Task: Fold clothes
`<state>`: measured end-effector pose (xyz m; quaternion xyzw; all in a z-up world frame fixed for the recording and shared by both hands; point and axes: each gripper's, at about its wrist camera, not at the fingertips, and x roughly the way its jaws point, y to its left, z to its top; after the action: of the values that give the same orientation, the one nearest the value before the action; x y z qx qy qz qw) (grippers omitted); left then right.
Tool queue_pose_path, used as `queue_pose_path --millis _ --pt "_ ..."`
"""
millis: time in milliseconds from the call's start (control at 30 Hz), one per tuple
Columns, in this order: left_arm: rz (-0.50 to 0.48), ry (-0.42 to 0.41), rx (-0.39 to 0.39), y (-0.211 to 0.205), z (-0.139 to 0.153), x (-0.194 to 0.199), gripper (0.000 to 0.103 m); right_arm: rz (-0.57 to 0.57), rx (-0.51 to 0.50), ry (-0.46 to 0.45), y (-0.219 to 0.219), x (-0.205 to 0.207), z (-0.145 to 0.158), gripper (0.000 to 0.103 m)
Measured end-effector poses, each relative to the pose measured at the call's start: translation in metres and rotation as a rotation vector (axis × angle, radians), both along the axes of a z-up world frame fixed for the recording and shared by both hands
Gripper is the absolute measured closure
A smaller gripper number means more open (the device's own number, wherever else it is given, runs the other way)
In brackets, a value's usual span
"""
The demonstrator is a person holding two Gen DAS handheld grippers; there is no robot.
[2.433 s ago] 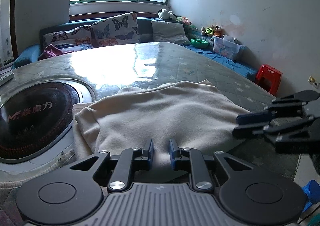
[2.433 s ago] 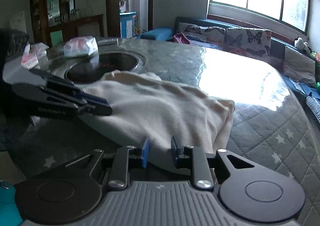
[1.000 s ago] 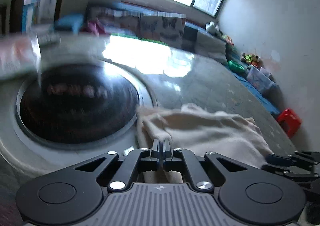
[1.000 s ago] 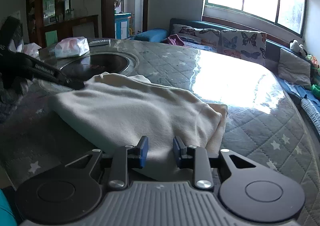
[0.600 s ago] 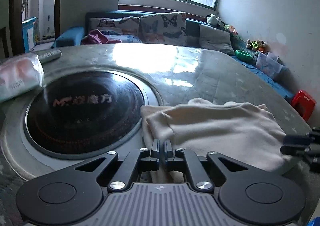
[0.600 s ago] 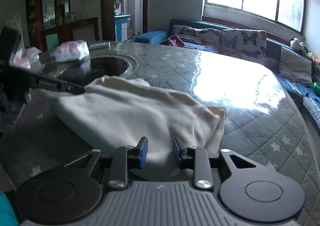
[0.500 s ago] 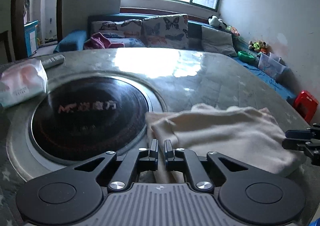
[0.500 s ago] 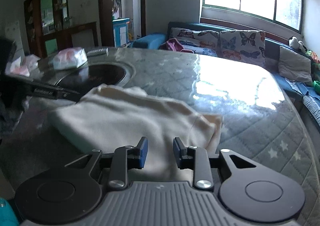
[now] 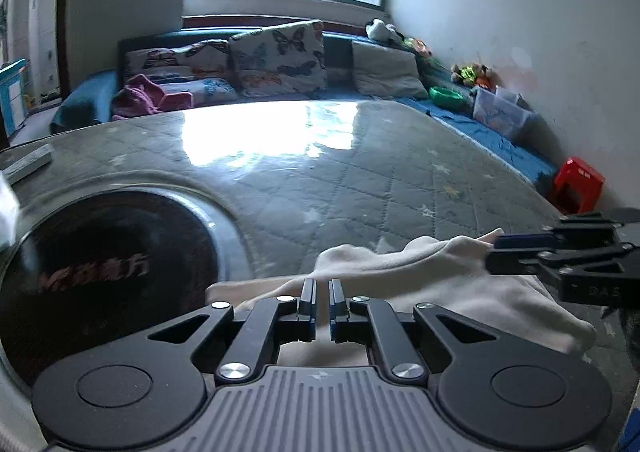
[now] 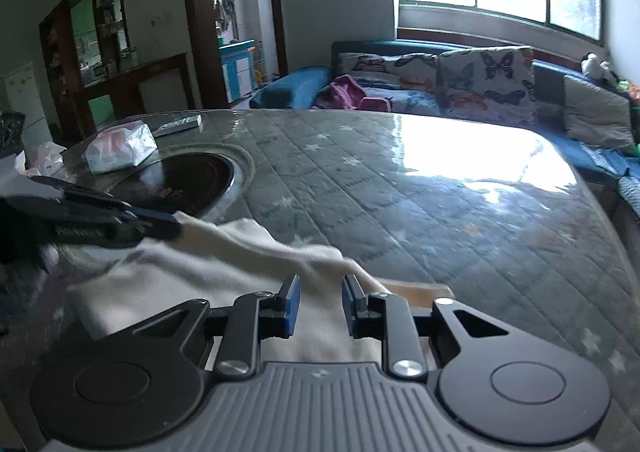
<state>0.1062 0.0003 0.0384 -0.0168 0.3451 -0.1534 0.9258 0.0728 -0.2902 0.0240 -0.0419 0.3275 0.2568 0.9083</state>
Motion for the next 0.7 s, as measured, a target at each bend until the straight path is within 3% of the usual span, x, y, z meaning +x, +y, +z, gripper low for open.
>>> queue_pose_path --millis 267,467,633,700 --pt "-0.011 0.025 0.013 -0.013 -0.012 0.027 0.095 -0.018 -0.053 0.039 0.023 0.037 -0.019 0.086" --pt "0.004 0.018 0.008 -0.01 -0.01 0.024 0.093 -0.021 -0.055 0.003 0.025 0.026 -0.012 0.086" --pt "0.042 0.019 0.016 -0.007 -0.007 0.014 0.061 0.026 -0.07 -0.026 0.035 0.004 -0.005 0.084" --pt "0.055 0.021 0.016 -0.004 -0.006 0.009 0.06 0.055 -0.074 -0.029 0.041 -0.005 -0.003 0.084"
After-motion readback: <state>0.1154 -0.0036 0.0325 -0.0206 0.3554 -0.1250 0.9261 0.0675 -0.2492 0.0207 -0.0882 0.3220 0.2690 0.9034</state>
